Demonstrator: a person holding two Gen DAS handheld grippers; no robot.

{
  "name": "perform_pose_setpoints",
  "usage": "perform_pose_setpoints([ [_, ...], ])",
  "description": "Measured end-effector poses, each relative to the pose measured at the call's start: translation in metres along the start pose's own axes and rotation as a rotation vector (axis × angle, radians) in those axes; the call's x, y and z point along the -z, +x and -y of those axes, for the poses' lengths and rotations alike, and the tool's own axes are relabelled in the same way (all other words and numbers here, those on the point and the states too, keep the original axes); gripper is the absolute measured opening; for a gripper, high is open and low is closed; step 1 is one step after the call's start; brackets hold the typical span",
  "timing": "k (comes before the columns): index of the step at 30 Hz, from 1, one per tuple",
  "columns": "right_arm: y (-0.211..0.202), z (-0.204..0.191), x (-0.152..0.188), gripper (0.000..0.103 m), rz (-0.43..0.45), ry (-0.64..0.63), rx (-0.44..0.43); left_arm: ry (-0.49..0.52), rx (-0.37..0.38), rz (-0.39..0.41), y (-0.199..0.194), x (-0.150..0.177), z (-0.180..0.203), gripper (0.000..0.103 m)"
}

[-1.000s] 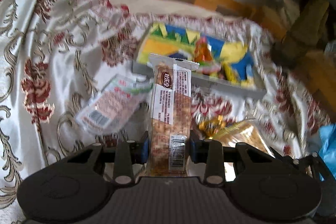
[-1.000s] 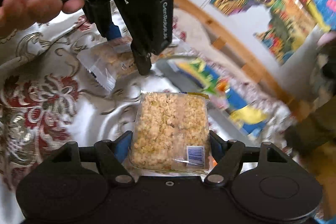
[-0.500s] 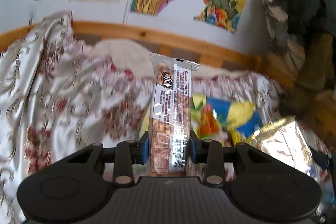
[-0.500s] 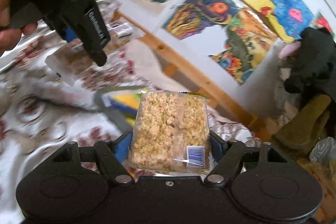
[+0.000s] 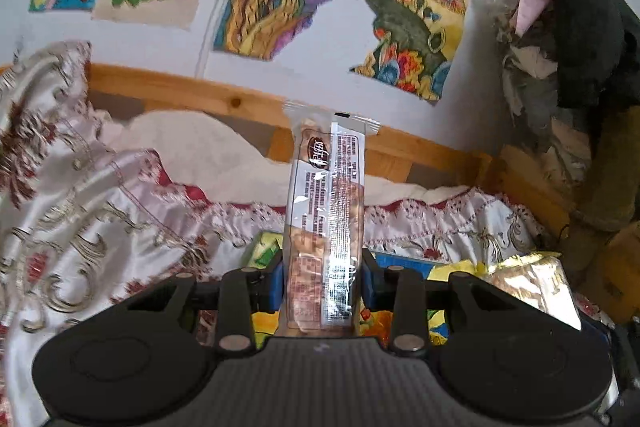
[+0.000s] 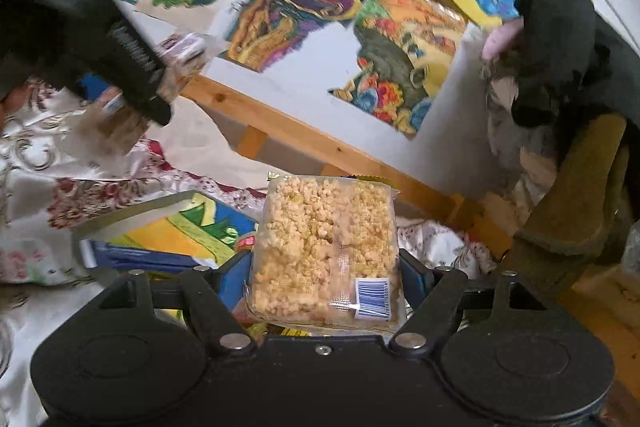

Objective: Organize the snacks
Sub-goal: 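Carry both snacks onto the dinosaur tray and open both grippers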

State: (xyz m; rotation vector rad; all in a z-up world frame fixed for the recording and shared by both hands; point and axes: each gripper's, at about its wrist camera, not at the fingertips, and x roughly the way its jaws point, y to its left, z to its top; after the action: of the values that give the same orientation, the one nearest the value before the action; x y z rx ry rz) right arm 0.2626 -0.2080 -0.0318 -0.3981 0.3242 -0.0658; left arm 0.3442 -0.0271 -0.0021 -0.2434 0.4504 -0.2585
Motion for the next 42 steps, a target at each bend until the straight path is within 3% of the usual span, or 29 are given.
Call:
perform_pose_setpoints([
  [6,0.035,0.004,0.013,0.076,-0.081,0.044,-0.005,0.004,0.038,-0.013,0.030,0.007,-0.003,0.039],
  [20,0.082,0.006,0.031,0.076,-0.255,0.163,-0.054,0.116,0.059,-0.172,0.075,0.046,0.011,0.039],
  [36,0.094,0.003,0.037,0.077,-0.281,0.147,-0.057,0.170,0.030,-0.257,0.090,0.060,0.010,0.041],
  [39,0.093,0.002,0.038,0.079,-0.266,0.138,-0.028,0.176,0.028,-0.256,0.090,0.060,0.010,0.047],
  [42,0.091,0.002,0.037,0.089,-0.249,0.116,0.000,0.178,0.025,-0.251,0.089,0.059,0.012,0.063],
])
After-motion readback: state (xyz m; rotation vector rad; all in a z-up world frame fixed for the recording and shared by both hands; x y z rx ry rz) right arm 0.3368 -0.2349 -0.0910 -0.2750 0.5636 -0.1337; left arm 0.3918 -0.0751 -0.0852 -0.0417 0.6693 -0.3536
